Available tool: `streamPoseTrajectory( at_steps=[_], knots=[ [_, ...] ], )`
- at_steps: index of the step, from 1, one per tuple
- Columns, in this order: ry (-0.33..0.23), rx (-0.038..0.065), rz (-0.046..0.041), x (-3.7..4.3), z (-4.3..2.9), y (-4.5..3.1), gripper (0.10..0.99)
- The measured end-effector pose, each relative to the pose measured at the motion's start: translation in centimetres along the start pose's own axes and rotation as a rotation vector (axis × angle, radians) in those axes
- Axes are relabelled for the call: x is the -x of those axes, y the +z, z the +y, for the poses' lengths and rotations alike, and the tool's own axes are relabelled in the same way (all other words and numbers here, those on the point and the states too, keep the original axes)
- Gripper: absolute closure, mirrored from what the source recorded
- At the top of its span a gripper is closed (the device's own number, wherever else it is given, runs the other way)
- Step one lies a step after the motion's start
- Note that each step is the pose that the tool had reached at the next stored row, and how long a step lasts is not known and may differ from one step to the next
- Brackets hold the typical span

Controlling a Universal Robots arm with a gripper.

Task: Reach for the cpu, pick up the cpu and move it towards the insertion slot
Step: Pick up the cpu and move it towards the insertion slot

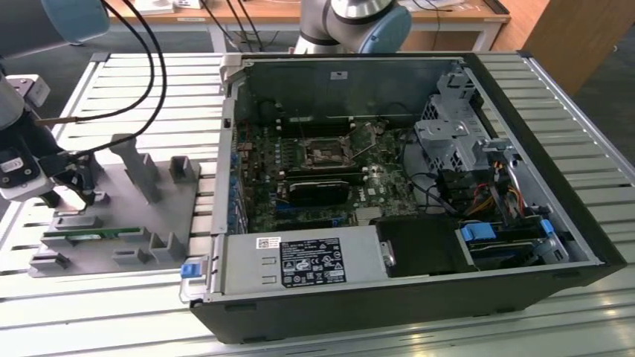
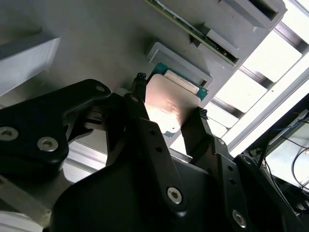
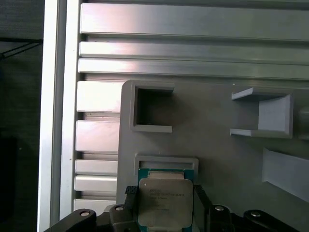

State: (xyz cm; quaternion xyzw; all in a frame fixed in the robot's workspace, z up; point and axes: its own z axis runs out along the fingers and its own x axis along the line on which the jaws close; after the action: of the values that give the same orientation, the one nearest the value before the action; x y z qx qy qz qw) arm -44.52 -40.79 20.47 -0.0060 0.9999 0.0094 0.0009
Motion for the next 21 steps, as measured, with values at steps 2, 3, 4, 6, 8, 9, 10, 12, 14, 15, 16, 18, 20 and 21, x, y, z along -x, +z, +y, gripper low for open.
streamPoseTrajectory(
  at_steps=[2, 3, 4, 6, 8, 9, 10, 12, 14, 15, 16, 18, 20, 21],
  knots=[
    [0.0, 0.0, -0.0004, 0.0, 0.01, -0.27, 0.545],
    [0.0, 0.0, -0.0004, 0.0, 0.01, -0.4, 0.545],
    [0.0, 0.0, -0.0004, 0.01, 0.01, -0.53, 0.545],
    [0.0, 0.0, -0.0004, 0.01, 0.02, -0.84, 0.545],
    [0.0, 0.0, -0.0004, 0.01, 0.02, -1.14, 0.545],
    [0.0, 0.0, -0.0005, 0.01, 0.03, -1.29, 0.545],
    [0.0, 0.0, -0.0004, 0.01, 0.03, -1.43, 0.545],
    [0.0, 0.0, -0.0005, 0.01, 0.03, -1.65, 0.545],
    [0.0, 0.0, -0.0005, 0.01, 0.04, -1.86, 0.545],
    [0.0, 0.0, -0.0005, 0.01, 0.04, -1.96, 0.545],
    [0.0, 0.0, -0.0004, 0.01, 0.04, -2.05, 0.545],
    [0.0, 0.0, -0.0005, 0.01, 0.04, -2.18, 0.545],
    [0.0, 0.0, -0.0005, 0.01, 0.05, -2.29, 0.545],
    [0.0, 0.0, -0.0005, 0.01, 0.05, -2.33, 0.545]
  ],
)
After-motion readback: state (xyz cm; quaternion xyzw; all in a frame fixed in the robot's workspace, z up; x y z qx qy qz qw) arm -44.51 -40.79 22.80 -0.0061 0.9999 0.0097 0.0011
